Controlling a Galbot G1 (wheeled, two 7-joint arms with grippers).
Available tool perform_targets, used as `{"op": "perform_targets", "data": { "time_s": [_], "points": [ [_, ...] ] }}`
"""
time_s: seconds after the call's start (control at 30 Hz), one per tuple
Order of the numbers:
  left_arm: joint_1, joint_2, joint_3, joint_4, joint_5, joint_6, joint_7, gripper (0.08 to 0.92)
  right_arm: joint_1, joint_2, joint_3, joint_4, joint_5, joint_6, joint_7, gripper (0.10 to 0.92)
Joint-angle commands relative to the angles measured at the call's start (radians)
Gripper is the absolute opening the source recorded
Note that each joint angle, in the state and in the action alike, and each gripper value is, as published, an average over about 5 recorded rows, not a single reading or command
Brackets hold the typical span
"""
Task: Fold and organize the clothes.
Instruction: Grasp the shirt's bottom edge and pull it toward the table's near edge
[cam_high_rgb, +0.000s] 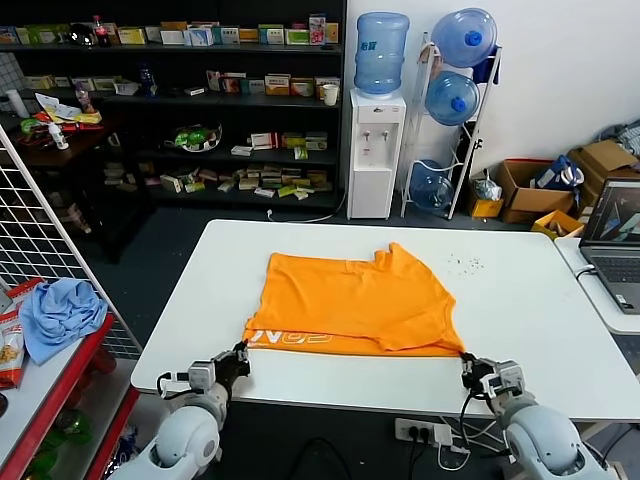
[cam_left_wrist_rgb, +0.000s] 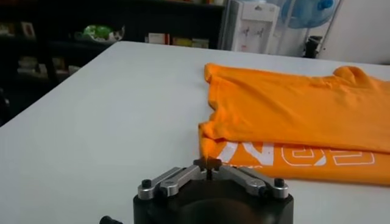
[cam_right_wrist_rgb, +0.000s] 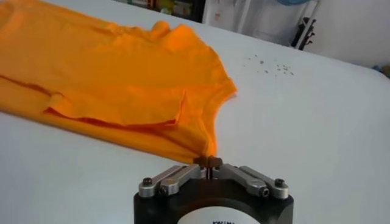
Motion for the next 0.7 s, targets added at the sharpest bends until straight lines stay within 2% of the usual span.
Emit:
{"op": "perform_targets", "data": {
  "time_s": [0.03, 0.27, 0.43, 0.5, 0.7],
  "points": [
    [0.136, 0.065, -0.003, -0.149, 0.004, 0.004, -0.006, 0.099, -0.109, -0.023, 0.007, 0.116, 0.007, -0.019, 0.021, 0.127],
    [0.208, 0.099, -0.018, -0.204, 0.024, 0.017, -0.005, 0.099, -0.183, -0.023, 0.023, 0.186, 0.016, -0.045, 0.047, 0.127],
    [0.217, 0.111, -0.037, -0.218, 0.041, 0.038, 0.002, 0.112, -0.200, -0.030, 0.045, 0.205, 0.025, -0.054, 0.048, 0.131],
    [0.211, 0.109, -0.044, -0.220, 0.052, 0.043, 0.002, 0.148, -0.202, -0.036, 0.056, 0.212, 0.024, -0.061, 0.041, 0.149],
    [0.173, 0.112, -0.069, -0.220, 0.087, 0.060, 0.009, 0.321, -0.203, -0.060, 0.088, 0.238, 0.033, -0.063, 0.034, 0.305]
  ]
}}
